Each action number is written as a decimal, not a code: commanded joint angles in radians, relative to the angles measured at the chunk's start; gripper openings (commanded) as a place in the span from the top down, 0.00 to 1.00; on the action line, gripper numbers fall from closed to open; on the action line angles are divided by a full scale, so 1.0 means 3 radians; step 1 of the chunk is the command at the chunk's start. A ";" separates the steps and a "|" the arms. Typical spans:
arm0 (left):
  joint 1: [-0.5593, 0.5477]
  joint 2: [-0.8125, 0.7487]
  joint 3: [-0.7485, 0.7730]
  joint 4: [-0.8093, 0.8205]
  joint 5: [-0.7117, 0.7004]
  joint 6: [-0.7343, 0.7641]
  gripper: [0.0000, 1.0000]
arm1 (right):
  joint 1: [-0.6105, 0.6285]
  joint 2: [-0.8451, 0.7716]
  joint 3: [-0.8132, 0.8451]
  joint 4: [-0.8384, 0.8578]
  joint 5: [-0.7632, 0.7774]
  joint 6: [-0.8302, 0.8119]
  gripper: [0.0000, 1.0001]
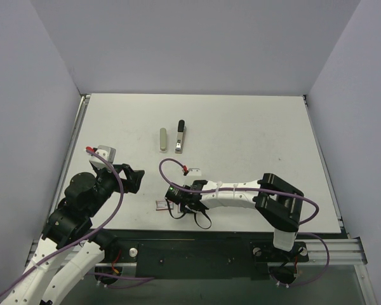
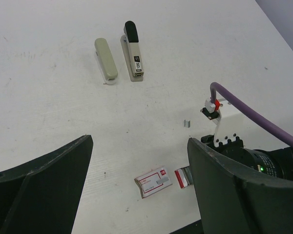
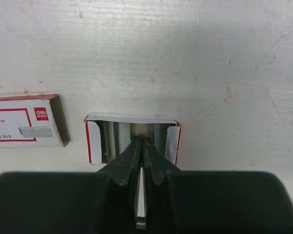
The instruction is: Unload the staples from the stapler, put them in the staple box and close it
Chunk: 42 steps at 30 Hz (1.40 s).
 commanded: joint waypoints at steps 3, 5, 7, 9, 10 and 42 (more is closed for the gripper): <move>0.0026 0.0009 0.0004 0.0151 0.0024 -0.0006 0.11 | -0.0026 0.0096 0.0017 -0.0084 -0.0019 -0.0030 1.00; 0.0026 0.0014 0.0004 0.0151 0.0024 -0.0006 0.11 | -0.0026 0.0096 0.0023 -0.0084 -0.0019 -0.0035 1.00; 0.0026 0.0014 0.0004 0.0151 0.0024 -0.0006 0.11 | -0.0026 0.0091 0.0028 -0.0079 -0.0014 -0.0035 1.00; 0.0026 0.0014 0.0009 0.0151 0.0024 -0.0006 0.11 | -0.0026 0.0091 0.0028 -0.0079 -0.0014 -0.0030 1.00; 0.0026 0.0009 0.0009 0.0151 0.0029 -0.0006 0.11 | -0.0020 0.0091 0.0028 -0.0079 -0.0019 -0.0040 1.00; 0.0026 0.0009 0.0009 0.0156 0.0045 -0.0006 0.11 | -0.0005 0.0102 0.0104 -0.0068 -0.0020 -0.0102 0.89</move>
